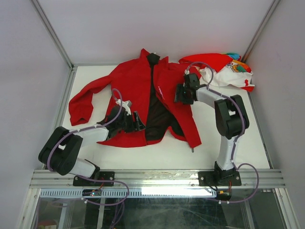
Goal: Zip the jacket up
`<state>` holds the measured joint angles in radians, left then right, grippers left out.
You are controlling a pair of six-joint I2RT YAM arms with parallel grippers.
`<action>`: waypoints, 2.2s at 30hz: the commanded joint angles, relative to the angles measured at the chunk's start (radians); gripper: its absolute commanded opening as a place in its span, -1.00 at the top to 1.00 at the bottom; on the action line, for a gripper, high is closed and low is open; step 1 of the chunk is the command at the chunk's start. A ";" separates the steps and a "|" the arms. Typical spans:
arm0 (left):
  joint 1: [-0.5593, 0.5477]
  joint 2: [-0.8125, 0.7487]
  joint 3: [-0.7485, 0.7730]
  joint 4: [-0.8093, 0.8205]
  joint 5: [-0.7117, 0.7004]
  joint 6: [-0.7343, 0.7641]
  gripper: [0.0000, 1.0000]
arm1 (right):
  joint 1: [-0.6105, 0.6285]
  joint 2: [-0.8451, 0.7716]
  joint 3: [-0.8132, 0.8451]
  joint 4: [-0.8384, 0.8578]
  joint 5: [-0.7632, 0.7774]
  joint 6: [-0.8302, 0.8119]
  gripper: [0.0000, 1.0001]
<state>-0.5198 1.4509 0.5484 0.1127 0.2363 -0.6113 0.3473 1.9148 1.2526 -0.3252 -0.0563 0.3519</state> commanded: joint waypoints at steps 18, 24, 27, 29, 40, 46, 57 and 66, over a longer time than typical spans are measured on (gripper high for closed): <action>-0.004 -0.343 0.020 -0.128 -0.060 0.010 -0.26 | 0.060 -0.343 -0.055 -0.303 0.170 -0.217 -0.54; -0.034 -0.365 0.030 -0.137 -0.040 -0.001 -0.27 | 0.189 -0.356 -0.121 -0.327 0.324 -0.206 -0.55; -0.036 -0.359 0.033 -0.126 -0.039 0.000 -0.27 | 0.210 -0.308 -0.123 -0.308 0.373 -0.200 -0.49; -0.038 -0.341 0.045 -0.123 -0.027 0.004 -0.27 | 0.221 -0.272 -0.124 -0.283 0.396 -0.203 -0.40; -0.070 -0.225 0.081 -0.080 -0.012 0.015 -0.27 | 0.234 -0.189 -0.079 -0.313 0.488 -0.211 0.46; -0.076 -0.189 0.062 -0.056 -0.013 0.015 -0.27 | 0.232 -0.267 -0.046 -0.334 0.492 -0.237 1.00; -0.080 -0.167 0.034 -0.042 -0.033 0.023 -0.27 | 0.246 -0.382 0.085 -0.365 0.078 -0.204 1.00; -0.080 -0.174 0.009 -0.029 -0.035 0.016 -0.25 | 0.248 -0.371 0.066 -0.111 -0.316 -0.028 1.00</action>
<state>-0.5903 1.2907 0.5655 0.0246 0.2092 -0.6106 0.5880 1.5326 1.3304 -0.6262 -0.1368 0.2142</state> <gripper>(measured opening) 0.631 0.005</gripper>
